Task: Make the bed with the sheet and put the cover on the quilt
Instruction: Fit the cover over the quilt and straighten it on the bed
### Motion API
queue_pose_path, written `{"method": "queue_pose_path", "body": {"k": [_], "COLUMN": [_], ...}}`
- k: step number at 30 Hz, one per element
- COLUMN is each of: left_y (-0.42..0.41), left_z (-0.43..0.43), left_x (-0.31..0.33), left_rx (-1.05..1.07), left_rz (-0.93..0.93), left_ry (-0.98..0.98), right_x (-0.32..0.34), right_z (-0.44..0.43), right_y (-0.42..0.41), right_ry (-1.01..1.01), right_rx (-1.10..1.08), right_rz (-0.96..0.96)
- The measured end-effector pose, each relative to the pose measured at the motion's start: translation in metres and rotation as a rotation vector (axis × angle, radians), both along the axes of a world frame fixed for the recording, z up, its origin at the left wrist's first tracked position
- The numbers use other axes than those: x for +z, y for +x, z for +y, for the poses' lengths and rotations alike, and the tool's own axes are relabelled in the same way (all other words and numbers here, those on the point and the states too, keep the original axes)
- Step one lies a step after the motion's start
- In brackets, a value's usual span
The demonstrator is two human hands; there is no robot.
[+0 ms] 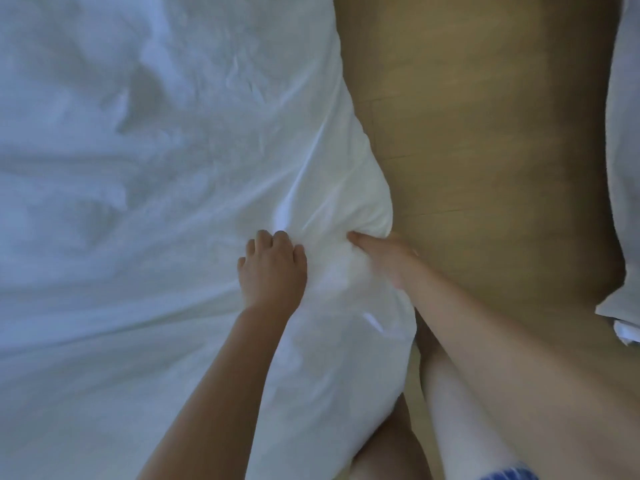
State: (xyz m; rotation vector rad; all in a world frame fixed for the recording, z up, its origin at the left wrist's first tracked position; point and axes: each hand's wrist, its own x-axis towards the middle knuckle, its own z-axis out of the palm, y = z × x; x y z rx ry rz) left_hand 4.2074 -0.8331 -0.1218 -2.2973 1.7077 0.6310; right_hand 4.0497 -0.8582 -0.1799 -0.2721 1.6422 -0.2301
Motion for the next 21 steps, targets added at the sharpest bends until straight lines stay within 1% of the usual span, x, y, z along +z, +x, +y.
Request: {"method": "queue_pose_path", "body": {"k": [1,3,5,6,7,8,9,11,13,14,16,17,19,21], "left_y": [0.000,-0.002,-0.011,-0.017,-0.022,-0.027,-0.031,-0.034,-0.029,-0.025,-0.014,-0.012,-0.011,-0.015], "left_z": [-0.001,-0.009,-0.022,-0.029,-0.037,-0.047,-0.058,-0.076,-0.082,-0.082,-0.074,-0.070,-0.068,-0.072], "left_x": [-0.002,-0.007,-0.015,-0.019,-0.020,-0.018,-0.011,0.012,0.040,0.051,0.061,0.061,0.062,0.063], "left_rx": [-0.024,-0.106,-0.210,-0.233,-0.213,-0.123,0.029,0.357,0.605,0.726,0.954,1.033,1.101,1.058], "left_rz": [-0.001,0.015,-0.001,-0.004,0.019,0.089,0.201,0.499,0.745,0.859,1.016,1.068,1.127,1.095], "left_ry": [0.004,0.029,0.111,0.151,0.168,0.171,0.170,0.090,0.010,-0.029,-0.080,-0.102,-0.093,-0.087], "right_x": [-0.002,-0.009,-0.025,-0.031,-0.033,-0.035,-0.034,-0.030,-0.022,-0.019,-0.011,-0.006,0.005,0.015], "right_z": [-0.004,-0.014,-0.023,-0.028,-0.033,-0.037,-0.041,-0.047,-0.051,-0.052,-0.052,-0.052,-0.053,-0.062], "right_y": [-0.004,-0.012,-0.020,-0.018,-0.015,-0.011,-0.006,0.001,0.005,0.008,0.015,0.020,0.025,0.021], "right_ry": [0.045,0.060,0.026,0.039,0.073,0.106,0.132,0.153,0.164,0.170,0.180,0.172,0.135,0.017], "right_rx": [-0.025,-0.237,-0.445,-0.492,-0.500,-0.474,-0.423,-0.272,-0.128,-0.091,-0.099,-0.135,-0.185,-0.224], "right_rz": [-0.157,-0.460,-0.638,-0.653,-0.644,-0.604,-0.562,-0.502,-0.524,-0.548,-0.604,-0.624,-0.616,-0.516]}}
